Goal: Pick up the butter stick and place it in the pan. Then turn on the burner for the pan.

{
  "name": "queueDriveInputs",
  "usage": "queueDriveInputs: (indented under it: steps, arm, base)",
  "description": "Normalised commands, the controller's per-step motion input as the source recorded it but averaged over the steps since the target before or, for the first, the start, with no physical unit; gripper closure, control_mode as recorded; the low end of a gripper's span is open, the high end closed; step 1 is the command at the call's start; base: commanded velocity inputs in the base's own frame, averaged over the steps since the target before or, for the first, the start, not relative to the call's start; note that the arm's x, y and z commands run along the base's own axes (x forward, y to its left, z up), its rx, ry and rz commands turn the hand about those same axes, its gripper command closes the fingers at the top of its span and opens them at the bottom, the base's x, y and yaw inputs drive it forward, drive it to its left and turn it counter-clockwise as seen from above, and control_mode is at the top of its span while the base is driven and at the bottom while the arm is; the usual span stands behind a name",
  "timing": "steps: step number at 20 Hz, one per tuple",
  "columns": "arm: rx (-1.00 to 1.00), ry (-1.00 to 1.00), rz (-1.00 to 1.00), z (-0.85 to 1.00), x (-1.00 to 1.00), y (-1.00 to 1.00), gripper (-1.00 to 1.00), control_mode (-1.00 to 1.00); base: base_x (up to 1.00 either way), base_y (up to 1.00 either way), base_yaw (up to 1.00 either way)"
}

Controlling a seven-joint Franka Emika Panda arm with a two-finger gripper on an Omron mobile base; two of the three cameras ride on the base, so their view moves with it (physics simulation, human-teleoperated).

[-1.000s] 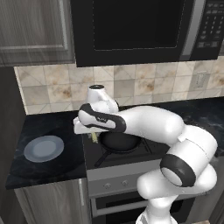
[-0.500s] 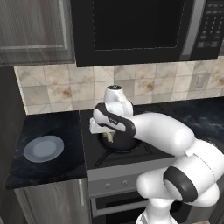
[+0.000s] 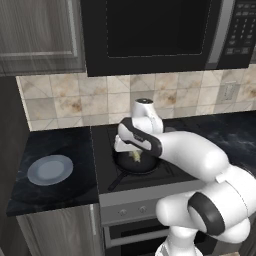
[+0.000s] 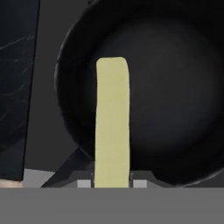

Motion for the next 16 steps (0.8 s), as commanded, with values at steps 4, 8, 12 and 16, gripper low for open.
queueDriveInputs:
  steps: [4, 8, 12, 16]
  arm:
    - [0.0, 0.0, 0.0, -0.16, 0.18, -0.22, 1.0, -1.0]
    - [0.0, 0.0, 0.0, -0.21, 0.27, -0.2, 1.0, -1.0]
    - [0.0, 0.0, 0.0, -0.21, 0.29, -0.17, 1.0, -1.0]
    - [0.0, 0.0, 0.0, -0.27, 0.16, -0.17, 1.0, -1.0]
  base:
    - [0.0, 0.0, 0.0]
    - [0.0, 0.0, 0.0]
    - [0.0, 0.0, 0.0]
    - [0.0, 0.0, 0.0]
